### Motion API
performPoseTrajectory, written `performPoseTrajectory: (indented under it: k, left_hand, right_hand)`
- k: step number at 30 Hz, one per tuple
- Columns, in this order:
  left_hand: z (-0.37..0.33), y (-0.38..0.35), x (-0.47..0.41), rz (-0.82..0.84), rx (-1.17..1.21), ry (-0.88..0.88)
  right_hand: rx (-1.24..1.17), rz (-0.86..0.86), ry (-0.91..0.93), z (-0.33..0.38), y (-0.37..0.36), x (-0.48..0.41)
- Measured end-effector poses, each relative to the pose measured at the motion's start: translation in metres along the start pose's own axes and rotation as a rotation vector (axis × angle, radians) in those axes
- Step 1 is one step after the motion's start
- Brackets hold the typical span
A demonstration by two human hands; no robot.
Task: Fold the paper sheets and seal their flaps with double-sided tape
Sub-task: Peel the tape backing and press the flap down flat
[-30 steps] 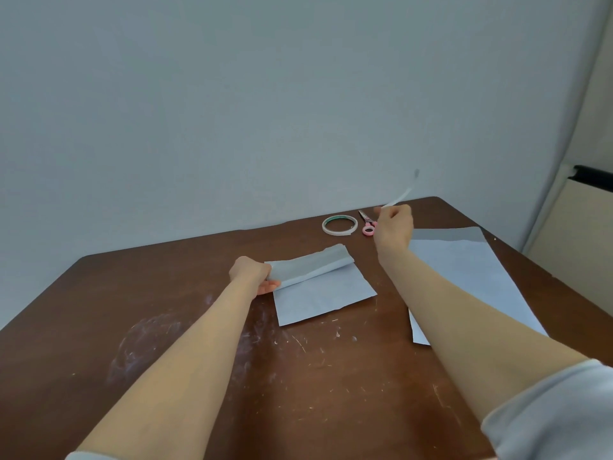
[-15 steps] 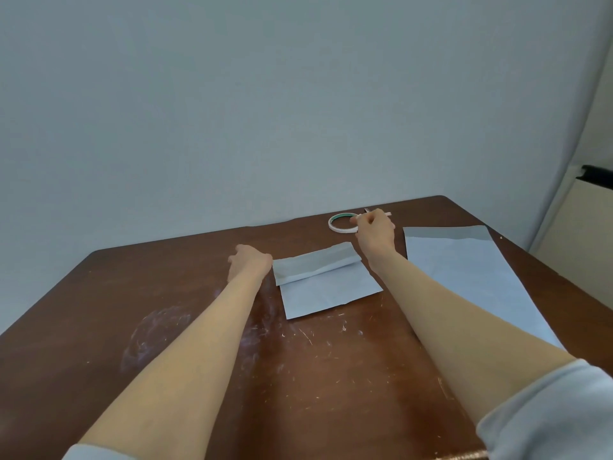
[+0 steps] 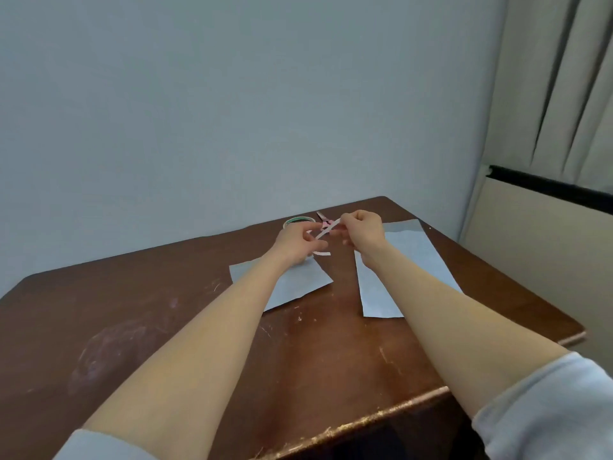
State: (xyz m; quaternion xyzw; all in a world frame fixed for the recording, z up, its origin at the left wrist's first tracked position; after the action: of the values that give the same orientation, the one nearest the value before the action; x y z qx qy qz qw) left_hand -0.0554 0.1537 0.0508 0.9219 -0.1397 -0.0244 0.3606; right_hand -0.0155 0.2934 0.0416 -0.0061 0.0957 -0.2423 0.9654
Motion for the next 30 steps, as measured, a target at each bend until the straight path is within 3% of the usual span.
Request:
performPoseTrajectory:
  k: [6,12,16,23,27,30]
  left_hand:
    - [-0.048,-0.056,0.019,0.115,0.135,-0.059]
    - [-0.118,-0.131,0.062,0.371,0.283,-0.131]
    - [-0.160,-0.188,0.095,0.522,0.190,-0.206]
    - [-0.193,-0.269,0.136,0.677,-0.051,-0.180]
    - [-0.194,-0.318,0.153,0.703,-0.146,-0.141]
    - [-0.187,-0.356,0.165,0.763,-0.250,-0.142]
  right_hand:
    - [-0.335,-0.120,-0.152,0.010,0.073,0.029]
    - [-0.240,-0.298,-0.178,0.000,0.176,0.060]
    - [-0.150,-0.306,-0.184,-0.005,0.242,0.090]
    - [-0.290,-0.224,-0.312,-0.031,0.309,0.133]
    - [-0.276,-0.306,-0.362,-0.062,0.346,0.155]
    - [-0.127,-0.395,-0.442,-0.093,0.370,0.169]
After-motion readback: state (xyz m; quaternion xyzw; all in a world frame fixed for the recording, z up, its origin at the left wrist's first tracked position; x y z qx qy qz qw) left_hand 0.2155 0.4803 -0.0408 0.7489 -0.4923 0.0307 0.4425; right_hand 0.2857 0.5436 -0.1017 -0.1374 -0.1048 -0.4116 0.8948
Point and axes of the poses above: each hand's wrist, its own x-axis away from the middle knuckle, its own y-axis out of the back of the hand, z = x × y, the point moved 7 cm from there along -x, towards the middle knuckle, and after that the axes turned 10 degrees about y, right-handed, at the moved point
